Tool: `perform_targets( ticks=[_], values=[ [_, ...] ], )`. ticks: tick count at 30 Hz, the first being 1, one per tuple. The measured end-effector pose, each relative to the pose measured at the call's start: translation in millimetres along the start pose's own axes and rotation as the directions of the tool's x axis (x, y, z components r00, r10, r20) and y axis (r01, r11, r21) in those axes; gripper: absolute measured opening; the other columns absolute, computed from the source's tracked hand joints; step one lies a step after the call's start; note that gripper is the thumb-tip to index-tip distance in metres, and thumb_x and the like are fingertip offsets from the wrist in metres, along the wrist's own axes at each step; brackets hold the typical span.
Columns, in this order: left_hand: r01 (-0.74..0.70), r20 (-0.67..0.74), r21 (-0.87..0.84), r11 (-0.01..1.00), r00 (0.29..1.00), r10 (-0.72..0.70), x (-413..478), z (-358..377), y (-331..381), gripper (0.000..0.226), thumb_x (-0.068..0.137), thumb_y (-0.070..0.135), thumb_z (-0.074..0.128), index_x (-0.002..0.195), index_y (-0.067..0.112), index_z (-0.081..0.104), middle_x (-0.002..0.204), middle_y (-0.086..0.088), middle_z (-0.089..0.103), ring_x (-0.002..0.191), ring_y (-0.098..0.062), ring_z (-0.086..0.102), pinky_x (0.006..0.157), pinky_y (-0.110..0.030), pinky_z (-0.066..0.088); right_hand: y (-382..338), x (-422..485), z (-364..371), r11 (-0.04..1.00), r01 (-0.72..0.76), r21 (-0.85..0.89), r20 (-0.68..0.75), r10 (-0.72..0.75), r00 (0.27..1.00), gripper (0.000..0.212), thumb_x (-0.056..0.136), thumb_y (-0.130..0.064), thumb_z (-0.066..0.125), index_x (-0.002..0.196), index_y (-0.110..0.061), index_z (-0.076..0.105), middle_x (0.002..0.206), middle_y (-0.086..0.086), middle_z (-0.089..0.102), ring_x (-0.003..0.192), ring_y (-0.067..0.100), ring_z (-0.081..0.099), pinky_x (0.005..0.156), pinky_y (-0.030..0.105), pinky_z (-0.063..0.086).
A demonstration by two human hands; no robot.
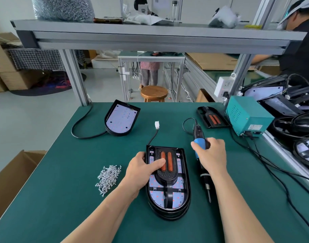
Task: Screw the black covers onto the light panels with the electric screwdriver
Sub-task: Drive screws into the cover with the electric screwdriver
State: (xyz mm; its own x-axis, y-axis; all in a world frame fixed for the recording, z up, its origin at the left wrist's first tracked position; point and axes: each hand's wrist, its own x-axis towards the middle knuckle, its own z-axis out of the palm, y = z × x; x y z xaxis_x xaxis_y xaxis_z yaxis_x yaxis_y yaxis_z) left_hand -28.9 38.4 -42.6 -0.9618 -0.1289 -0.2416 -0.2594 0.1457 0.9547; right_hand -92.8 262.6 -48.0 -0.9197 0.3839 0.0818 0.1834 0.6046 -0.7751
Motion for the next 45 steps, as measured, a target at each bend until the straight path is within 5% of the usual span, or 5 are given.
perform_targets(
  ticks=[5, 12, 28, 38, 45],
  values=[
    [-0.035, 0.008, -0.114, 0.993, 0.999, 0.036, 1, -2, -4, 0.036, 0.078, 0.038, 0.082, 0.105, 0.021, 0.066, 0.098, 0.007, 0.076, 0.093, -0.011, 0.073, 0.082, -0.029, 0.056, -22, -24, -12, 0.951, 0.262, 0.165, -0.050, -0.258, 0.965, 0.045, 0.097, -0.038, 0.064, 0.135, -0.018, 0.053, 0.118, -0.008, 0.058, 0.108, 0.004, 0.059, 0.087, 0.014, 0.042],
    [-0.107, 0.124, -0.307, 0.946, 0.981, 0.151, -6, -9, -4, 0.022, 0.096, 0.023, 0.064, 0.117, 0.021, 0.069, 0.113, -0.004, 0.074, 0.106, -0.024, 0.071, 0.090, -0.037, 0.056, -32, -60, 7, 0.506, -0.596, 0.623, 0.739, -0.131, 0.661, 0.039, 0.092, -0.035, 0.070, 0.120, -0.008, 0.074, 0.124, 0.017, 0.071, 0.112, 0.032, 0.070, 0.091, 0.042, 0.058],
    [-0.117, 0.560, -0.078, 0.990, 0.817, 0.140, 0, -18, 38, 0.044, 0.090, 0.048, 0.057, 0.112, 0.015, 0.075, 0.116, -0.010, 0.073, 0.108, -0.024, 0.070, 0.097, -0.032, 0.052, -27, -53, 13, 0.144, -0.603, 0.784, 0.609, -0.362, 0.706, 0.075, 0.094, -0.079, 0.029, 0.154, -0.036, 0.042, 0.140, 0.025, 0.057, 0.126, 0.042, 0.054, 0.111, 0.060, 0.037],
    [-0.317, 0.448, 0.060, 0.947, 0.856, 0.258, -13, -21, 64, 0.042, 0.087, 0.051, 0.060, 0.080, 0.011, 0.071, 0.083, -0.002, 0.075, 0.072, -0.012, 0.066, 0.070, -0.026, 0.054, -34, -56, 6, 0.436, -0.440, 0.785, 0.570, -0.231, 0.789, 0.100, 0.086, -0.073, 0.033, 0.127, 0.015, 0.058, 0.125, 0.034, 0.061, 0.122, 0.046, 0.056, 0.118, 0.056, 0.031],
    [-0.350, -0.244, 0.196, 0.916, 0.887, 0.391, 13, -21, 52, 0.064, 0.080, 0.065, 0.045, 0.069, 0.003, 0.038, 0.064, 0.003, 0.042, 0.064, -0.018, 0.036, 0.061, -0.036, 0.032, -38, -69, 0, 0.654, -0.262, 0.709, 0.604, -0.373, 0.705, 0.055, 0.098, -0.054, 0.054, 0.138, -0.016, 0.061, 0.136, 0.002, 0.067, 0.127, 0.018, 0.062, 0.102, 0.034, 0.049]
  ],
)
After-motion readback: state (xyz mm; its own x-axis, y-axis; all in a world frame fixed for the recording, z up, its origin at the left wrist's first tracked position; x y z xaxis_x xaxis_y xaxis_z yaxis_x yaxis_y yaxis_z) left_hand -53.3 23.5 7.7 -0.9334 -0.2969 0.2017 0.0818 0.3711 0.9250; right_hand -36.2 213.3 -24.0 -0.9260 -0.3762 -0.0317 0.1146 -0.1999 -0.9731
